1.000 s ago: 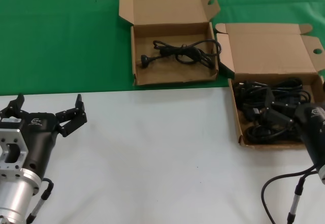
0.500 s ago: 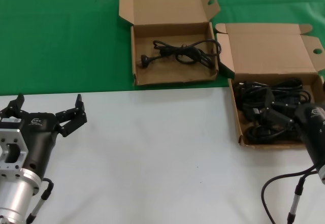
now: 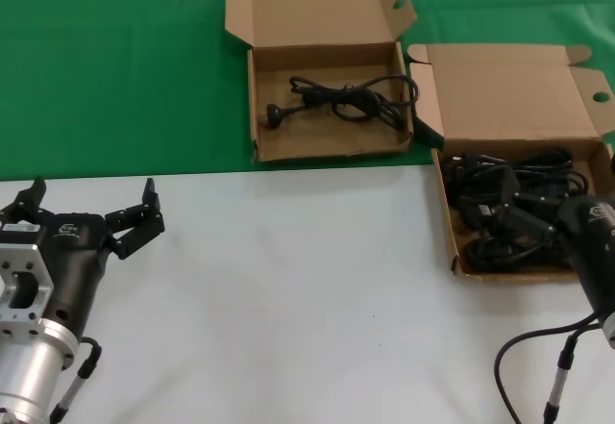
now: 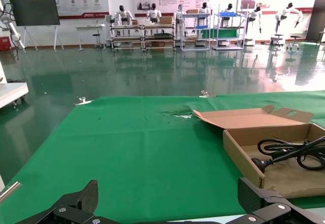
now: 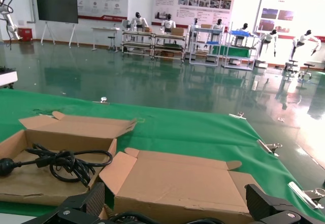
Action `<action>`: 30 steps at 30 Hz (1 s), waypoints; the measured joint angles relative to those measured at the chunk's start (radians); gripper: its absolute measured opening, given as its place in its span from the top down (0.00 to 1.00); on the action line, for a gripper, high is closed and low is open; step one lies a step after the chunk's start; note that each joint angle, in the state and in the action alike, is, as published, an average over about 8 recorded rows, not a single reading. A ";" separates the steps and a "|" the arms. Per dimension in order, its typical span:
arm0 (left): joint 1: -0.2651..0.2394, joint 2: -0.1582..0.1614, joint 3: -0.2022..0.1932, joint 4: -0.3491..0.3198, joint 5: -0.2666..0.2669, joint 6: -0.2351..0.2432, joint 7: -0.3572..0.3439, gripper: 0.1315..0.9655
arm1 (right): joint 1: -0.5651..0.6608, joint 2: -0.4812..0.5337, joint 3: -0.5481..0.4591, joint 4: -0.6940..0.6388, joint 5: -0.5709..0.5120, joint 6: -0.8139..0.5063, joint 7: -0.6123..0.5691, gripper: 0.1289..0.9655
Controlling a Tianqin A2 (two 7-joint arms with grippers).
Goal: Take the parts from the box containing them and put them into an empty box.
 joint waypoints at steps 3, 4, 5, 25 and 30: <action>0.000 0.000 0.000 0.000 0.000 0.000 0.000 0.00 | 0.000 0.000 0.000 0.000 0.000 0.000 0.000 0.00; 0.000 0.000 0.000 0.000 0.000 0.000 0.000 0.00 | 0.000 0.000 0.000 0.000 0.000 0.000 0.000 0.00; 0.000 0.000 0.000 0.000 0.000 0.000 0.000 0.00 | 0.000 0.000 0.000 0.000 0.000 0.000 0.000 0.00; 0.000 0.000 0.000 0.000 0.000 0.000 0.000 0.00 | 0.000 0.000 0.000 0.000 0.000 0.000 0.000 0.00; 0.000 0.000 0.000 0.000 0.000 0.000 0.000 0.00 | 0.000 0.000 0.000 0.000 0.000 0.000 0.000 0.00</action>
